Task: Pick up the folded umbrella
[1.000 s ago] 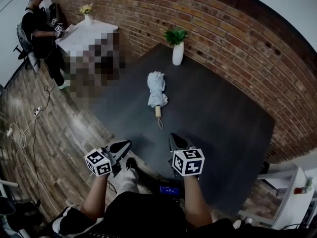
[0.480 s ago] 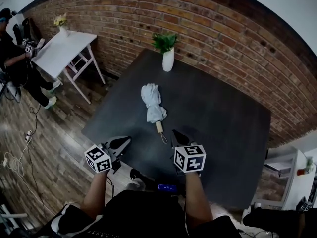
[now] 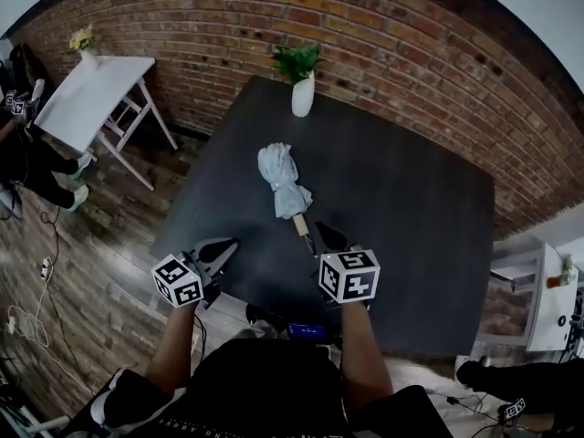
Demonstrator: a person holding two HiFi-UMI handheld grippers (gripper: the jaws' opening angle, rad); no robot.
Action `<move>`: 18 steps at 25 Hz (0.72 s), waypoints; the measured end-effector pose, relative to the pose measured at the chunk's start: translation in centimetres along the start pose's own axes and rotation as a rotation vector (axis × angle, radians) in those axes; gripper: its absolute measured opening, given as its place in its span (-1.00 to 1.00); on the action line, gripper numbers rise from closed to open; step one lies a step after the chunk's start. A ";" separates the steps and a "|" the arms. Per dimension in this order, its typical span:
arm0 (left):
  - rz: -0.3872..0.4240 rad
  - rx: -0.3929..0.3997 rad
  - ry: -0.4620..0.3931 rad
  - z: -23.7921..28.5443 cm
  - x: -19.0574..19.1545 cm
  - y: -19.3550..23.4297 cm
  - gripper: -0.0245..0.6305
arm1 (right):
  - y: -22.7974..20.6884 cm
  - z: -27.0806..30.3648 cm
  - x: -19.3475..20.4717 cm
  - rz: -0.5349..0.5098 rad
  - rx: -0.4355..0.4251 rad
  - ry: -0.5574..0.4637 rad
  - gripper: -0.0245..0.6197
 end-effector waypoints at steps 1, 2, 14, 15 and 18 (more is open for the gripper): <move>-0.005 0.004 -0.002 0.1 0.1 0.1 -0.92 | 0.1 0.2 0.1 -0.003 0.003 0.006 -0.90; -0.010 0.007 -0.003 0.3 0.2 0.1 -0.92 | 0.1 0.3 0.1 -0.007 0.004 0.012 -0.90; 0.006 -0.035 0.010 2.3 -0.9 0.0 -0.92 | -1.1 1.8 -2.4 -0.020 -0.036 0.002 -0.90; 0.007 -0.040 0.012 2.5 -1.0 -0.1 -0.92 | -1.3 1.8 -2.5 -0.014 -0.037 -0.001 -0.90; 0.013 -0.053 0.020 2.9 -0.9 -0.3 -0.92 | -1.8 1.9 -2.7 -0.006 -0.053 -0.007 -0.90</move>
Point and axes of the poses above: the fingertips, and each gripper's own axes: z forward along the fingers, y to its left, x out of its underside, the point moved 7 cm from there along -z, backward along the fingers, and after that the axes turned 12 degrees about z, right-handed, at the moved point
